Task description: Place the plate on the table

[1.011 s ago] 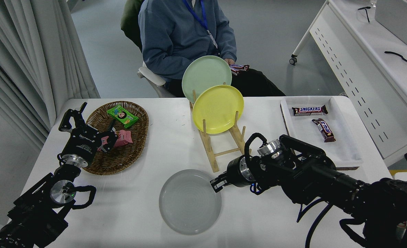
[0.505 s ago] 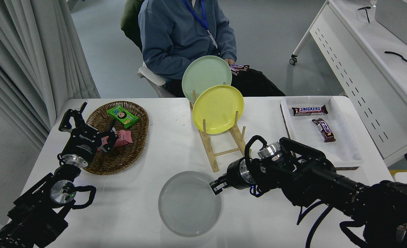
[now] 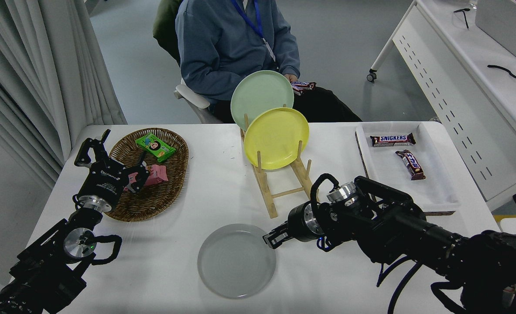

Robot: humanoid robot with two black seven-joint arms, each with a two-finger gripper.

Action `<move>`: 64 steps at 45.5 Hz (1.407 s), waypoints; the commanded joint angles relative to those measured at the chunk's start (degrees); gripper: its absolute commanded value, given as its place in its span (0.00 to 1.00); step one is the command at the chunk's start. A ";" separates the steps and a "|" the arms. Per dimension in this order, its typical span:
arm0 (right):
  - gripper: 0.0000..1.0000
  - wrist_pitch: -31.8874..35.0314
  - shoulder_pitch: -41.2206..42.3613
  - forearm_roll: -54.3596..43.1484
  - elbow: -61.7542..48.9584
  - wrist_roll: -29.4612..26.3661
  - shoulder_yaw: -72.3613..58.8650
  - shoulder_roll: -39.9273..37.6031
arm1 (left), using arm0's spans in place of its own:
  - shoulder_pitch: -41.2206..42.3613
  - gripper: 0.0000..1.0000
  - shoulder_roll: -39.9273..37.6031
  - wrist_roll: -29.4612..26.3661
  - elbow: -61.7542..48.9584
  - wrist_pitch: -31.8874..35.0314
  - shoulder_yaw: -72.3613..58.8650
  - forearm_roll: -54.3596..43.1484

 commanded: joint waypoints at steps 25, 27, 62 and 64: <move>1.00 35.47 1.34 -44.90 12.85 0.61 2.80 0.00 | 0.02 1.00 0.00 0.00 -0.01 -0.02 0.00 0.00; 1.00 38.02 1.68 -49.99 12.06 0.70 3.24 0.00 | 0.02 1.00 0.00 0.00 0.08 0.07 0.00 0.00; 1.00 56.49 -9.12 -76.83 8.98 6.32 42.34 -14.06 | 0.02 1.00 0.00 0.00 -0.01 -0.02 0.00 0.00; 1.00 56.58 -11.05 -77.09 8.28 6.41 43.93 -14.24 | 0.02 1.00 0.00 0.00 0.08 -0.02 0.00 0.00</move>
